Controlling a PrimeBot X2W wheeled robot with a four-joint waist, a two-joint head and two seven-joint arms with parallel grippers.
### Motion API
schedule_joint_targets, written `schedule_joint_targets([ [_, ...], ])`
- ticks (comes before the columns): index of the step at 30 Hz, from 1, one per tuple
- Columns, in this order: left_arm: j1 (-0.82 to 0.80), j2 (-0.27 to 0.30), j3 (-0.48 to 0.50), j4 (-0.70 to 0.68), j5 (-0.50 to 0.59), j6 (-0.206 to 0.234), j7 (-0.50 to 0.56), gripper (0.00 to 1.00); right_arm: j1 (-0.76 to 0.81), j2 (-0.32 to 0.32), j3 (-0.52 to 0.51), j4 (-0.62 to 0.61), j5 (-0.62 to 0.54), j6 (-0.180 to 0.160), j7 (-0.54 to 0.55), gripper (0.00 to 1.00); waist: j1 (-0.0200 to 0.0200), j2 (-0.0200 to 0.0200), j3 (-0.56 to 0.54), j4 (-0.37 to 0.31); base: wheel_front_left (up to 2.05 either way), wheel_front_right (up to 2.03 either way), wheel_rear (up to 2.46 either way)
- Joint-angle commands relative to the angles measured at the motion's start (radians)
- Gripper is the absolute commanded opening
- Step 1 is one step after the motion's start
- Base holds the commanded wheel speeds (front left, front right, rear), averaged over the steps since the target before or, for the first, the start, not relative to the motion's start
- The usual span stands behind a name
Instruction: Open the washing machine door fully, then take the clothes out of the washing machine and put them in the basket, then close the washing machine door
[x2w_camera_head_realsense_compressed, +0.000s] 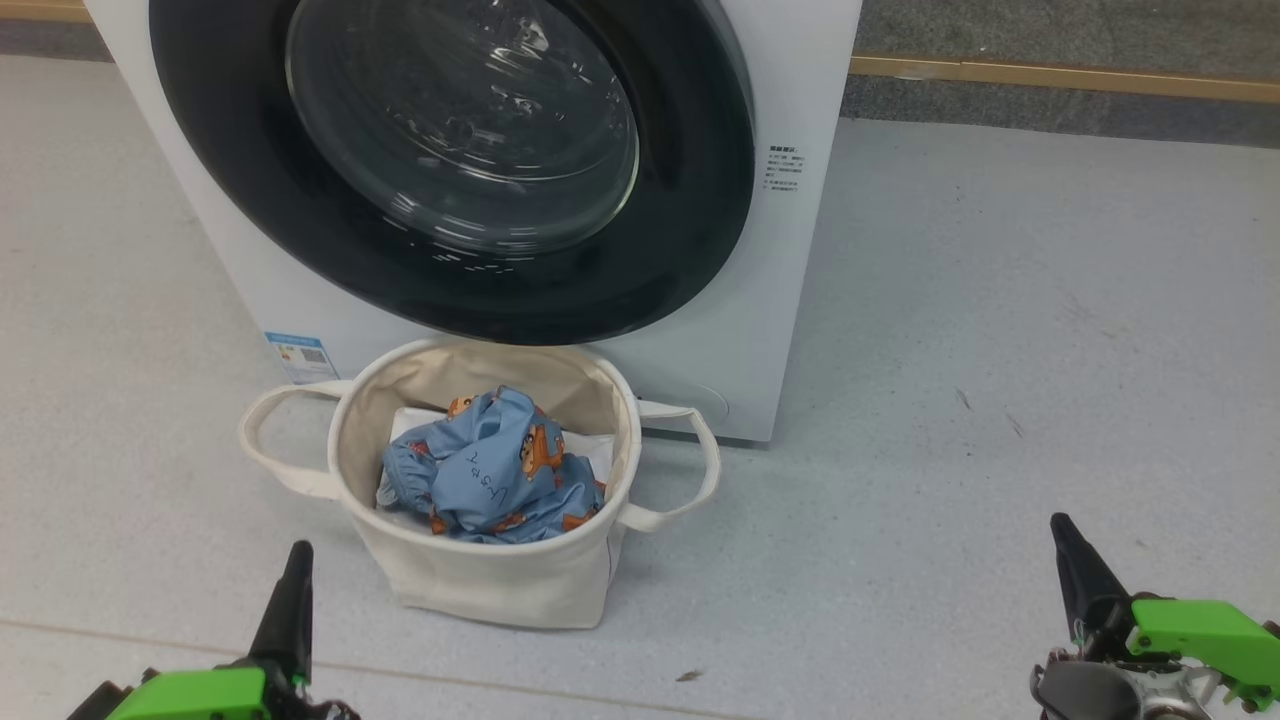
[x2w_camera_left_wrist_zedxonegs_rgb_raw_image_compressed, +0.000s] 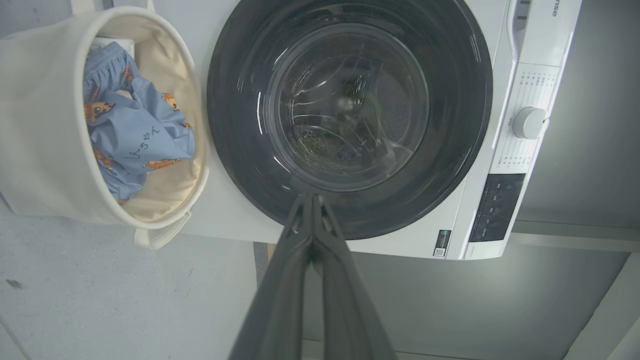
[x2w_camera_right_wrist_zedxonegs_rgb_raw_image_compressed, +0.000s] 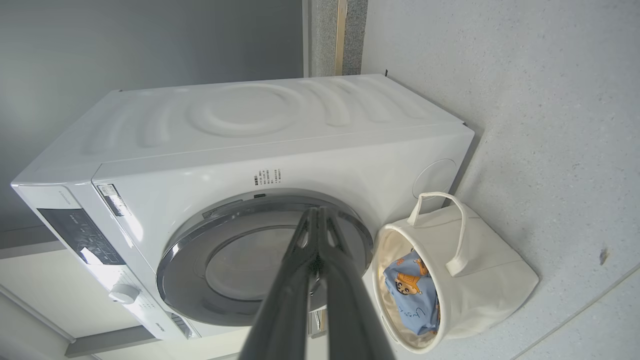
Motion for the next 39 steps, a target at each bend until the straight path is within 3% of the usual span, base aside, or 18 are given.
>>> schedule_joint_targets([
  [1,-0.025,0.005,0.034,-0.038,-0.004,-0.007,0.008,0.0,-0.015,-0.006,0.019,-0.04,0.006,0.001,0.007,0.0,0.0,0.0,0.0,0.0,0.0,0.0,0.0],
  [39,-0.025,0.005,0.034,-0.038,-0.004,-0.007,0.008,0.0,-0.015,-0.006,0.019,-0.04,0.006,0.001,0.007,0.0,0.0,0.0,0.0,0.0,0.0,0.0,0.0],
])
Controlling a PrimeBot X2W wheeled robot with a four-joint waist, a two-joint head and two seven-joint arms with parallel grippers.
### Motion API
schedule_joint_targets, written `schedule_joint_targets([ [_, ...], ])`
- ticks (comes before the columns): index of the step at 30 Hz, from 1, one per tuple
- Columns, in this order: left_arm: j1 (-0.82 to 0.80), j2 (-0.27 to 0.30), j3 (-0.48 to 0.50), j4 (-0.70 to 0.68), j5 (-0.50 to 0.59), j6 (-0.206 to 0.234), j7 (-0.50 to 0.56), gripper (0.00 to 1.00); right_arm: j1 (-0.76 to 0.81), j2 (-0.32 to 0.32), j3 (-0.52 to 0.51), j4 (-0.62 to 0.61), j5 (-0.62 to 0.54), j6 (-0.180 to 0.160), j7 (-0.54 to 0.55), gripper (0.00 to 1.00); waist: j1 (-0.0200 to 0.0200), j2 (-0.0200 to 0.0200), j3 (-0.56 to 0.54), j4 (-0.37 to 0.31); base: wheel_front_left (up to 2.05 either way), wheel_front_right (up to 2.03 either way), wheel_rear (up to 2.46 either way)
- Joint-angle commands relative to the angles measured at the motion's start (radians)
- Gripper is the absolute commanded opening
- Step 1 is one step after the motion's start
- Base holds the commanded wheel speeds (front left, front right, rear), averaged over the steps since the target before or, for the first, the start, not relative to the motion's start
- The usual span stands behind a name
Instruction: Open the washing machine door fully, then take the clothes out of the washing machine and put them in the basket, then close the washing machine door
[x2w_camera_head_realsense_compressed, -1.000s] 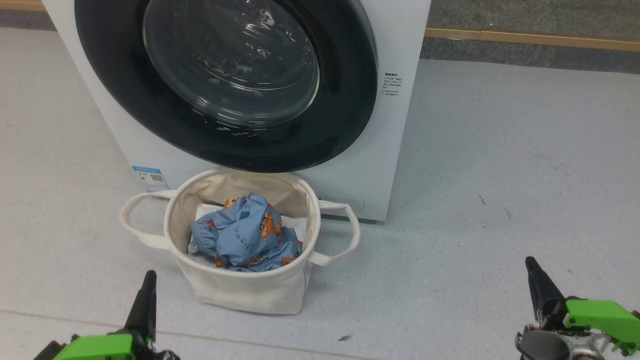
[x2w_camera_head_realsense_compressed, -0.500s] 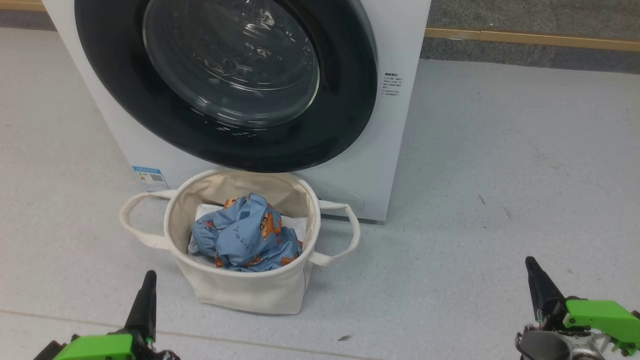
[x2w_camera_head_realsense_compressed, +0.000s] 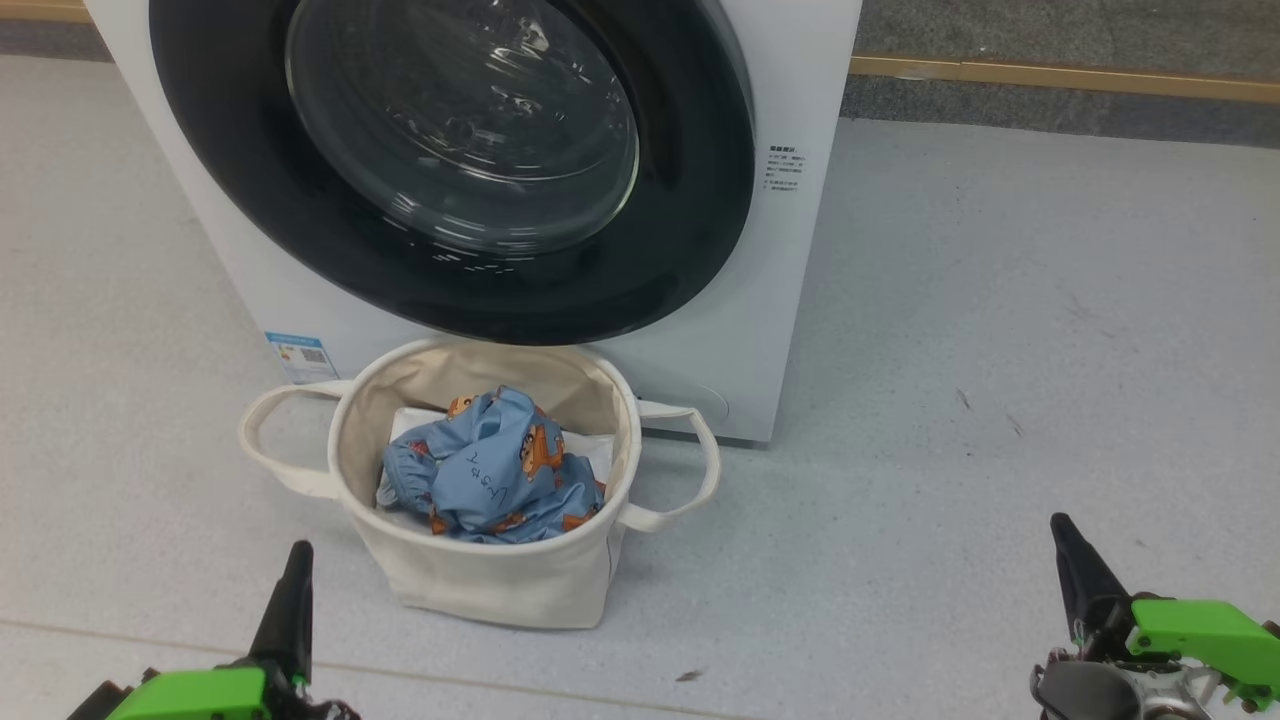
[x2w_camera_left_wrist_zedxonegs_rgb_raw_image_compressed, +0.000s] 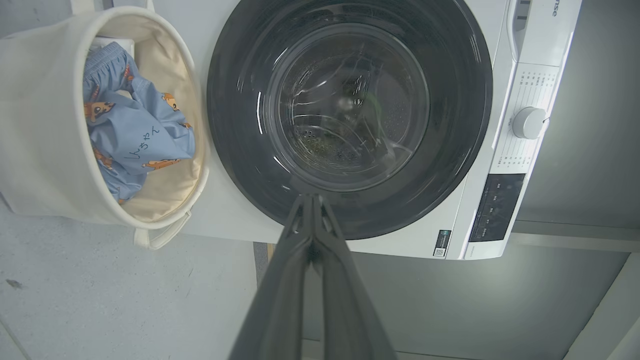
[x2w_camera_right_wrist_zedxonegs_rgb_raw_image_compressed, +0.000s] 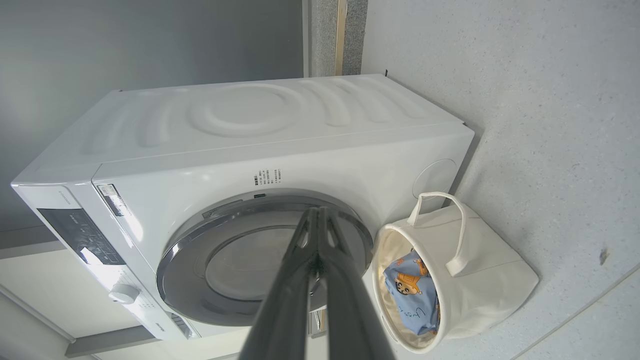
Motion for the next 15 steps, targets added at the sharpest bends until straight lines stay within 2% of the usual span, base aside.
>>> schedule_joint_targets([
  [1,-0.025,0.005,0.034,-0.038,-0.004,-0.007,0.008,0.0,-0.015,-0.006,0.019,-0.04,0.006,0.001,0.007,0.0,0.0,0.0,0.0,0.0,0.0,0.0,0.0],
  [15,-0.025,0.005,0.034,-0.038,-0.004,-0.007,0.008,0.0,-0.015,-0.006,0.019,-0.04,0.006,0.001,0.007,0.0,0.0,0.0,0.0,0.0,0.0,0.0,0.0],
])
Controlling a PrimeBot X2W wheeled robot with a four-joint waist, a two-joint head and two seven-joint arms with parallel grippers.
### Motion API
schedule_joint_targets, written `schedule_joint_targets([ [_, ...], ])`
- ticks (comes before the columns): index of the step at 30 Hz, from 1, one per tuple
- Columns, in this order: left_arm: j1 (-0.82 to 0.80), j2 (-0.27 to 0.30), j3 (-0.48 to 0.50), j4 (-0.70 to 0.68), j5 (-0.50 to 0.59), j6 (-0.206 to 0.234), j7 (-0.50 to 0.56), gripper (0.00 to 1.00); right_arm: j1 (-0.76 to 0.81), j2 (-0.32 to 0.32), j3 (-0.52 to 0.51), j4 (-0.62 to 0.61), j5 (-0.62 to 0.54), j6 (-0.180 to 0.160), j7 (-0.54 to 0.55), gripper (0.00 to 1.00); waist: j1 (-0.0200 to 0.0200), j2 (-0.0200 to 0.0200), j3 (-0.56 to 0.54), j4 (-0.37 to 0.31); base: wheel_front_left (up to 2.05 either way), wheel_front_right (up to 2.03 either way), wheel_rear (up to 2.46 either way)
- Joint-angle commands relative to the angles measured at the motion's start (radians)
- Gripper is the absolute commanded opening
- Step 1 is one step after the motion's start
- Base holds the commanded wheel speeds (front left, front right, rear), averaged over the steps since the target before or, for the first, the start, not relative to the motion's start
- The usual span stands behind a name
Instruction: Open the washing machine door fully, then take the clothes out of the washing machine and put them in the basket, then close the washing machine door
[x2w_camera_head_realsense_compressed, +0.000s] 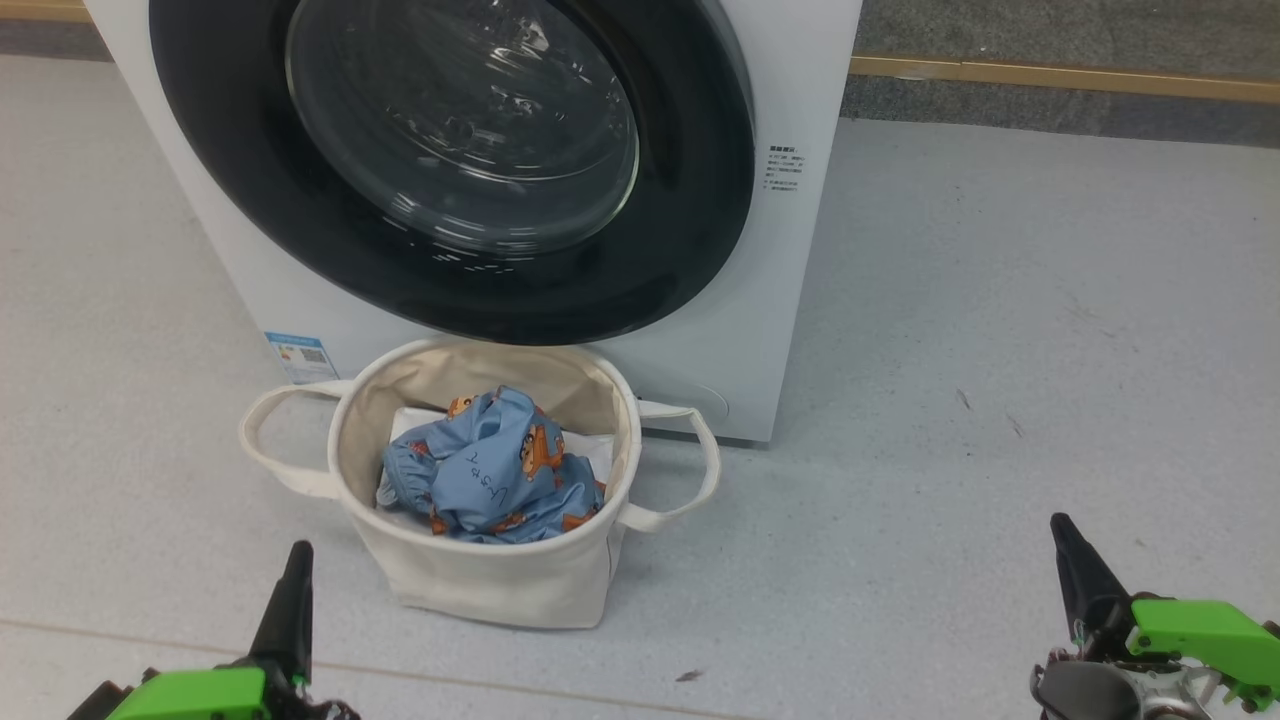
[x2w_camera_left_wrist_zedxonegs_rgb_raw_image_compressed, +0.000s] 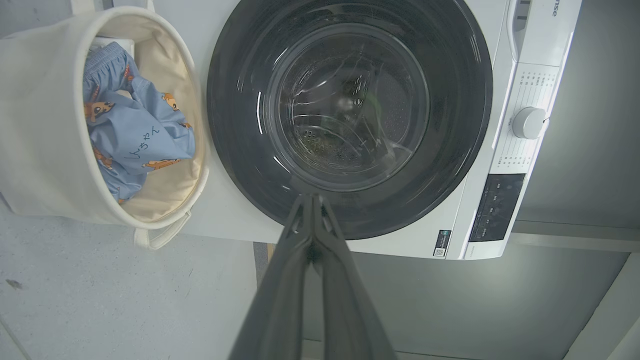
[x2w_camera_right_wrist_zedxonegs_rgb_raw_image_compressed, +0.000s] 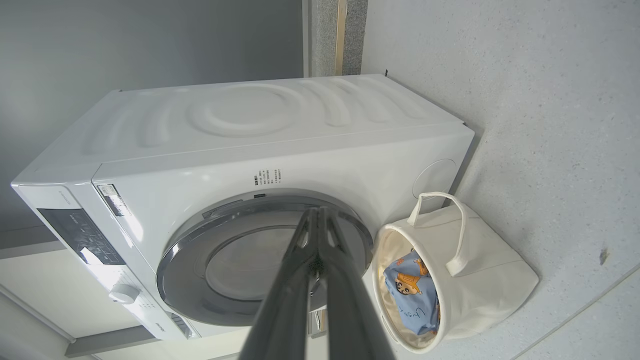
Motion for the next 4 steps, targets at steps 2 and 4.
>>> schedule_joint_targets([
  [2,-0.025,0.005,0.034,-0.038,-0.004,-0.007,0.008,0.0,-0.015,-0.006,0.019,-0.04,0.006,0.001,0.007,0.0,0.0,0.0,0.0,0.0,0.0,0.0,0.0],
  [4,-0.025,0.005,0.034,-0.038,-0.004,-0.007,0.008,0.0,-0.015,-0.006,0.019,-0.04,0.006,0.001,0.007,0.0,0.0,0.0,0.0,0.0,0.0,0.0,0.0],
])
